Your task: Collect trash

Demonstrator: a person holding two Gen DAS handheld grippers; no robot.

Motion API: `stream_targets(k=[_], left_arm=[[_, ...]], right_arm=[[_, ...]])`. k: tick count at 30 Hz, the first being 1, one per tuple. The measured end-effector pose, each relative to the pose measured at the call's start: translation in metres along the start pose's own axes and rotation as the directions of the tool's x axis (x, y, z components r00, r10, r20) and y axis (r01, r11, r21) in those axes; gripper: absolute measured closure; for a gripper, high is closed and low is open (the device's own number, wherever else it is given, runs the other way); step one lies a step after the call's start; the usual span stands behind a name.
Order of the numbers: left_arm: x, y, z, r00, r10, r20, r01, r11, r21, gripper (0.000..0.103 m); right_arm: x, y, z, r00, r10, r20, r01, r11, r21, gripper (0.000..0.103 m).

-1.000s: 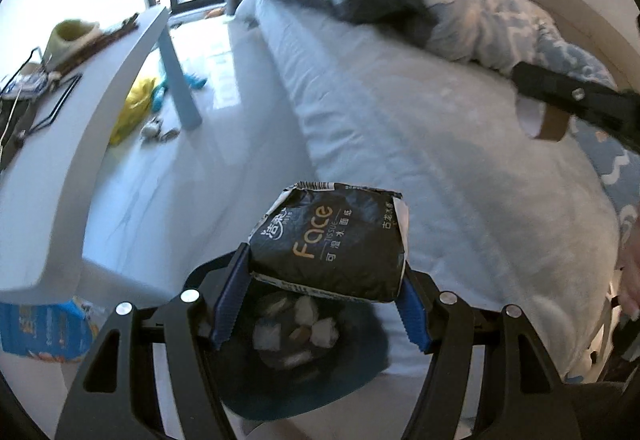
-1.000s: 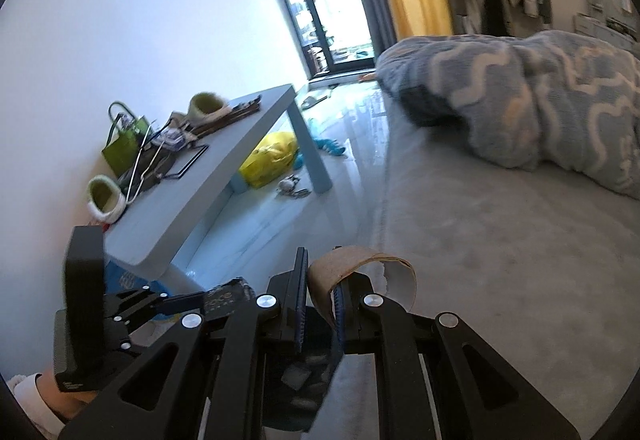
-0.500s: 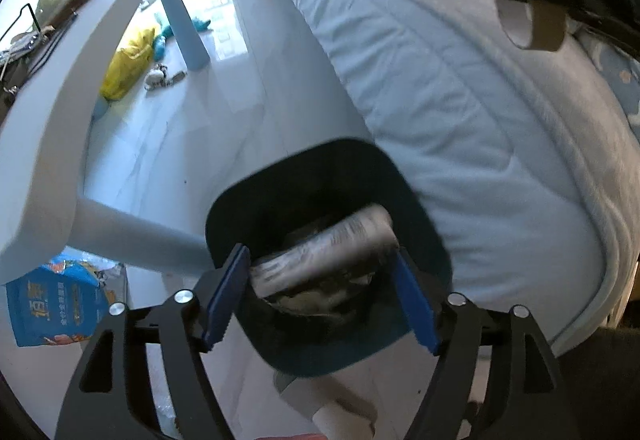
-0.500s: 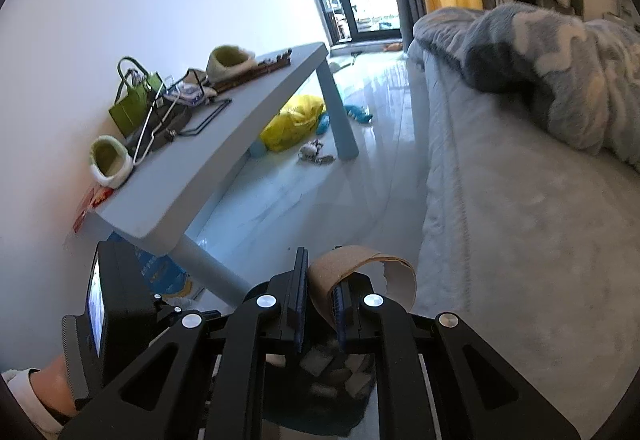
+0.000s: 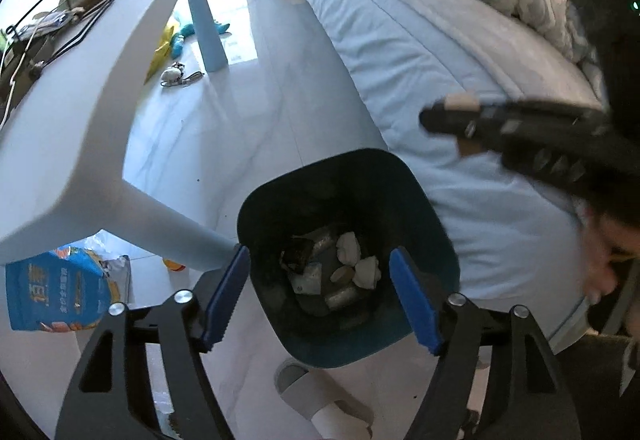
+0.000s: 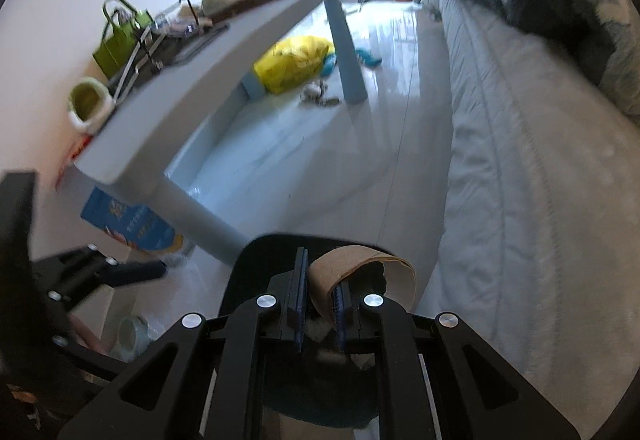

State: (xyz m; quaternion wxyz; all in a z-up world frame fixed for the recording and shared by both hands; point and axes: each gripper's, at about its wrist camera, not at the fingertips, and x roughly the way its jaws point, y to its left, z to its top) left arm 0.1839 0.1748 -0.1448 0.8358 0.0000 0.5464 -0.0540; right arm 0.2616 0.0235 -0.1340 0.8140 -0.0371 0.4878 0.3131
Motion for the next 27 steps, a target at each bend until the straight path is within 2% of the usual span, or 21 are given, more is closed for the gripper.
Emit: stream_targets(k=[8, 14, 15, 16, 17, 18, 21, 27], left_arm=[[-0.029, 0.022, 0.007, 0.996, 0.003, 0.088, 0.008, 0.991, -0.13, 0.04], [-0.066, 0.021, 0.009, 0.98, -0.019, 0.198, 0.051, 0.986, -0.158, 0.044], [-0.073, 0.019, 0.009, 0.975, -0.013, 0.22, 0.049, 0.986, -0.157, 0.044], [-0.081, 0.018, 0.01, 0.969, -0.002, 0.245, 0.041, 0.987, -0.154, 0.044], [-0.087, 0.016, 0.01, 0.964, 0.002, 0.267, 0.041, 0.987, -0.155, 0.044], [-0.091, 0.016, 0.01, 0.96, -0.003, 0.281, 0.049, 0.986, -0.158, 0.044], [-0.103, 0.014, 0.01, 0.947, -0.022, 0.32, 0.079, 0.983, -0.165, 0.044], [-0.122, 0.006, -0.002, 0.934, 0.002, 0.356, 0.059, 0.986, -0.159, 0.04]], right_arm=[[0.032, 0.007, -0.011, 0.995, -0.015, -0.099, 0.015, 1.0, -0.004, 0.091], [0.055, 0.021, -0.029, 0.979, -0.034, -0.202, 0.024, 0.998, -0.055, 0.09], [0.058, 0.022, -0.032, 0.975, -0.038, -0.219, 0.026, 0.998, -0.06, 0.087], [0.064, 0.024, -0.038, 0.966, -0.041, -0.256, 0.026, 0.998, -0.064, 0.073], [0.068, 0.024, -0.043, 0.958, -0.042, -0.282, 0.024, 0.998, -0.065, 0.05], [0.069, 0.025, -0.046, 0.956, -0.043, -0.29, 0.026, 0.998, -0.064, 0.045], [0.068, 0.023, -0.052, 0.957, -0.042, -0.287, 0.029, 0.998, -0.052, 0.045], [0.057, 0.021, -0.055, 0.959, -0.029, -0.283, 0.02, 0.999, -0.035, 0.043]])
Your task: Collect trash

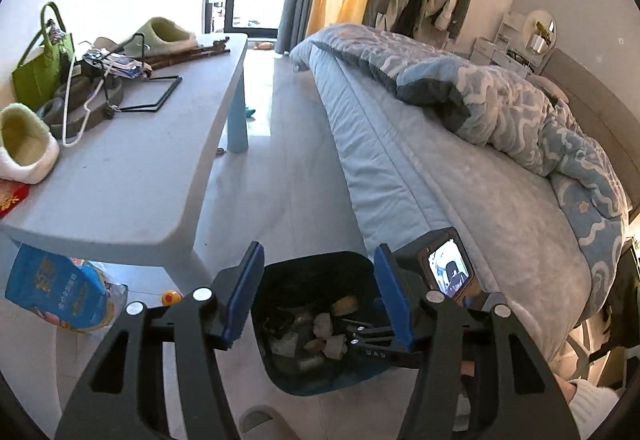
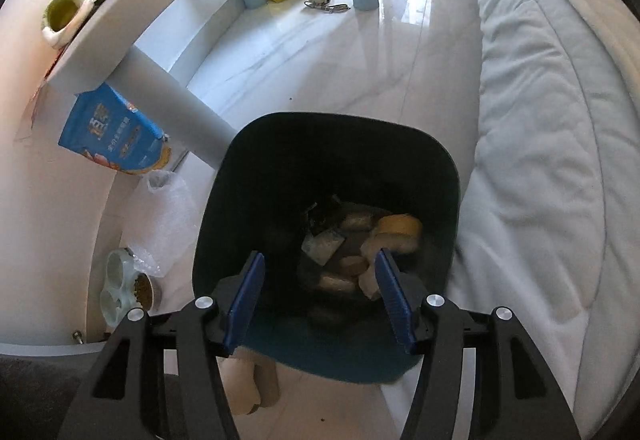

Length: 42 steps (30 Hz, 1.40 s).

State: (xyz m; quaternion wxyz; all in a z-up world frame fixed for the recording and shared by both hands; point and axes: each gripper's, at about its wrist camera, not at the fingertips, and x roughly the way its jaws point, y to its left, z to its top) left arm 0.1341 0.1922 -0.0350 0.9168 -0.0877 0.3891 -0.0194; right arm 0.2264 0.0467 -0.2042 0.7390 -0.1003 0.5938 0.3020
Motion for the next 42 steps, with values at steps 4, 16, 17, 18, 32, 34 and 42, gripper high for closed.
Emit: stream_targets(k=[4, 16, 17, 18, 32, 34, 42], left_arm=[[-0.022, -0.006, -0.003, 0.998, 0.005, 0.056, -0.005, 1.0, 0.007, 0.028], [-0.077, -0.04, -0.033, 0.996, -0.012, 0.092, 0.008, 0.999, 0.05, 0.006], [-0.081, -0.043, -0.037, 0.996, -0.024, 0.082, 0.02, 0.999, 0.049, 0.006], [-0.085, -0.044, -0.041, 0.996, -0.028, 0.084, 0.023, 0.999, 0.049, 0.005], [-0.133, -0.089, -0.087, 0.967, 0.02, 0.253, -0.054, 0.99, 0.127, 0.003], [-0.134, -0.097, -0.093, 0.962, 0.012, 0.272, -0.054, 0.987, 0.148, 0.003], [-0.137, -0.12, -0.107, 0.951, -0.033, 0.307, -0.029, 0.98, 0.196, 0.003]], right_arm=[[-0.008, -0.001, -0.009, 0.999, -0.052, 0.006, 0.052, 0.999, -0.013, 0.037], [-0.114, 0.003, -0.073, 0.962, -0.055, 0.268, 0.045, 0.998, 0.042, 0.03], [-0.127, 0.003, -0.081, 0.951, -0.076, 0.301, 0.066, 0.997, 0.045, 0.026], [-0.135, 0.002, -0.086, 0.942, -0.094, 0.323, 0.08, 0.995, 0.055, 0.023], [-0.309, -0.03, -0.24, 0.672, -0.335, 0.66, 0.182, 0.939, 0.291, 0.003], [-0.323, -0.032, -0.261, 0.626, -0.386, 0.678, 0.227, 0.921, 0.316, 0.003], [-0.35, -0.069, -0.328, 0.55, -0.441, 0.71, 0.198, 0.894, 0.402, 0.003]])
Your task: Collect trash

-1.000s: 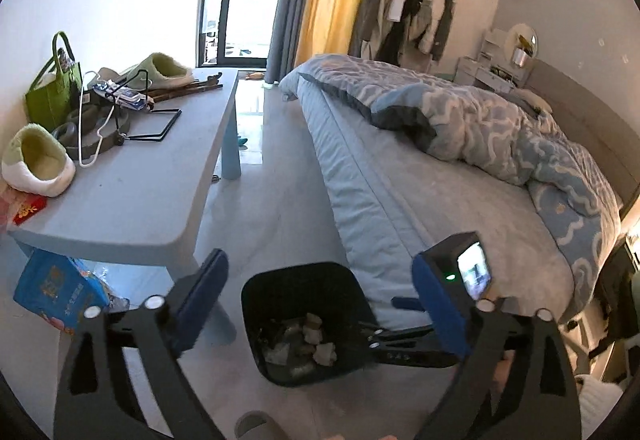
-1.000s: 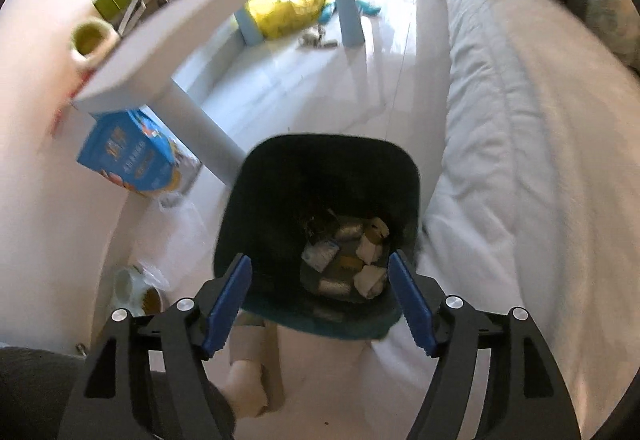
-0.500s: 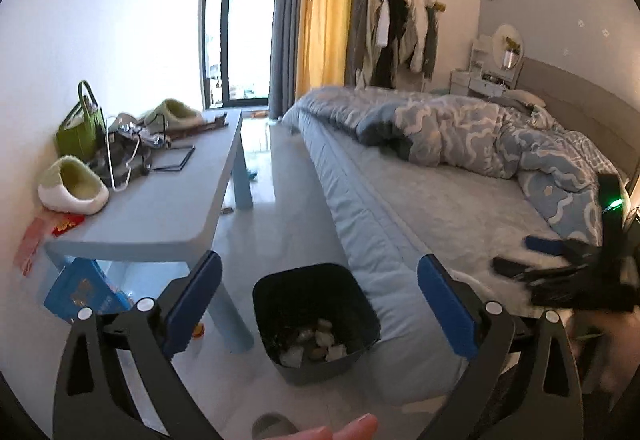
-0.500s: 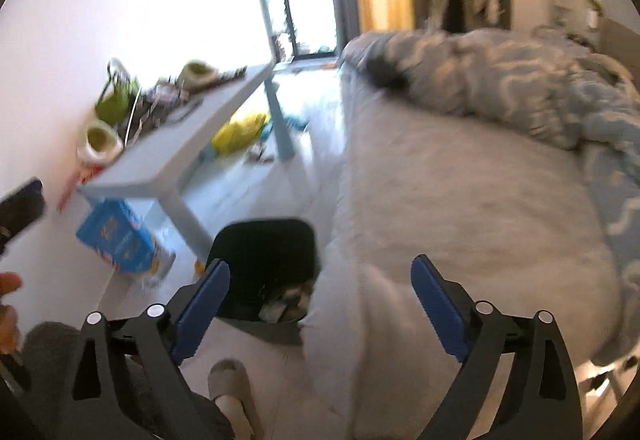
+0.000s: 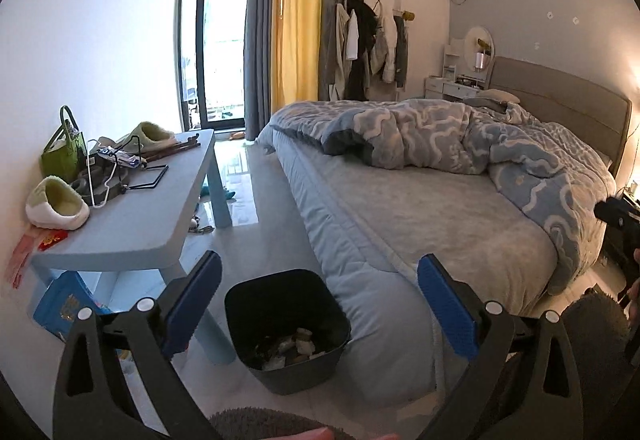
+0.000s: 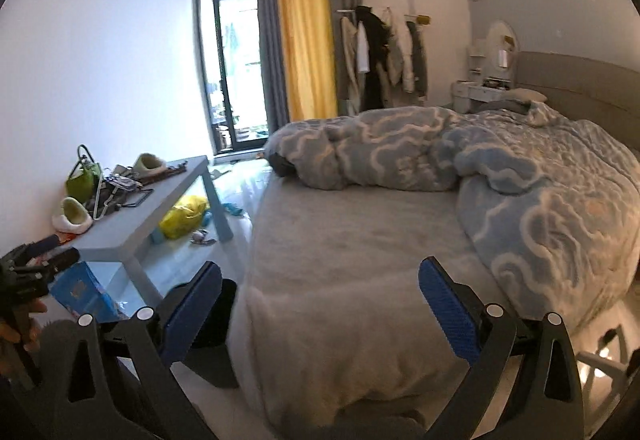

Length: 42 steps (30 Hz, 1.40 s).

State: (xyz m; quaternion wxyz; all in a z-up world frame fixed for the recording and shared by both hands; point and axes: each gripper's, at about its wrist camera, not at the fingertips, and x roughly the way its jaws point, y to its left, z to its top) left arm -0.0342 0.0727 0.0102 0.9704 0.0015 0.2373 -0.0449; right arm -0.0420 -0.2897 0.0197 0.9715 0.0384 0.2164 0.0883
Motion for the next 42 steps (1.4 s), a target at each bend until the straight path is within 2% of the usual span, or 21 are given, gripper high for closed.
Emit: stream_targets(k=[6, 15, 22, 42], left_arm=[[0.0, -0.007, -0.003, 1.0, -0.006, -0.007, 0.006, 1.0, -0.013, 0.003], [0.003, -0.01, -0.005, 1.0, 0.006, -0.02, -0.007, 1.0, -0.021, 0.003], [0.002, -0.006, -0.005, 0.999, 0.017, -0.027, -0.019, 0.999, -0.044, 0.003], [0.0, -0.011, -0.007, 0.999, 0.027, -0.018, -0.027, 1.0, -0.014, 0.003]], right_arm=[[-0.009, -0.006, -0.006, 1.0, 0.006, 0.012, -0.006, 1.0, -0.03, 0.003], [-0.016, -0.014, -0.011, 0.997, 0.074, 0.002, -0.074, 0.997, -0.012, 0.003], [-0.013, -0.011, -0.011, 0.997, 0.077, -0.013, -0.078, 0.997, -0.015, 0.003], [-0.012, -0.013, -0.01, 0.996, 0.082, -0.018, -0.082, 0.997, -0.001, 0.003]])
